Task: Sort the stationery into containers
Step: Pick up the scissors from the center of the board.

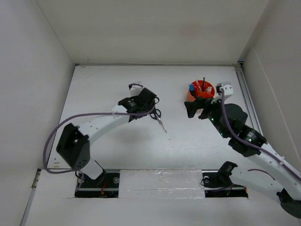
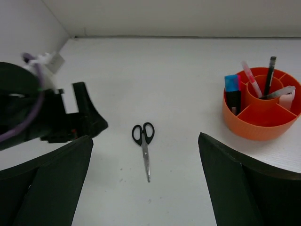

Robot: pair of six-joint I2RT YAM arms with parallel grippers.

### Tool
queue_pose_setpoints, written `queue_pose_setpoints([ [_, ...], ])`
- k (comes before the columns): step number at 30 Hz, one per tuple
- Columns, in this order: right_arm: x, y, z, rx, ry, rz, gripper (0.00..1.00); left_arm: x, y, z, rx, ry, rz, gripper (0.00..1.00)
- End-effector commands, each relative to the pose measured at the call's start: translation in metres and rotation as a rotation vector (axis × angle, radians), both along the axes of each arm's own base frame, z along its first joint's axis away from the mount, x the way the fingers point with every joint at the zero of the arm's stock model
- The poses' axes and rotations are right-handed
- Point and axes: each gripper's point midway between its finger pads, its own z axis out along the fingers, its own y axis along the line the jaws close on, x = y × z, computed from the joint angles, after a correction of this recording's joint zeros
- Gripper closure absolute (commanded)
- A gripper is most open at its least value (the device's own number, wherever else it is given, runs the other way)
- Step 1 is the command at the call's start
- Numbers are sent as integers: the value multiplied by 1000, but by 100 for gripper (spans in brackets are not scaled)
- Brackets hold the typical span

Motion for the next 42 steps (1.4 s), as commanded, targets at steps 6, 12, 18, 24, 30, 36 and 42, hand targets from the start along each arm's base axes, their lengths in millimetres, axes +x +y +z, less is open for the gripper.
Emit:
queue_pose_setpoints([
  [6, -21, -13, 2, 35, 25, 7, 0, 62, -59, -42, 19, 124, -104, 10],
  [12, -23, -7, -12, 17, 51, 41, 0, 55, -57, -69, 22, 168, -80, 16],
  [18, -25, 1, -17, 22, 55, 79, 0, 51, -49, -93, 43, 222, -55, 27],
  [24, -26, -1, -14, 29, 47, 79, 0, 46, -34, -113, 57, 258, 2, 37],
  [30, -28, -1, -16, 30, 48, 88, 0, 46, -20, -118, 69, 264, 28, 38],
  [36, -29, 1, -14, 37, 43, 97, 0, 43, -20, -140, 96, 311, 26, 40],
  [42, -29, 1, -14, 37, 43, 97, 0, 43, -23, -147, 104, 341, 11, 49],
])
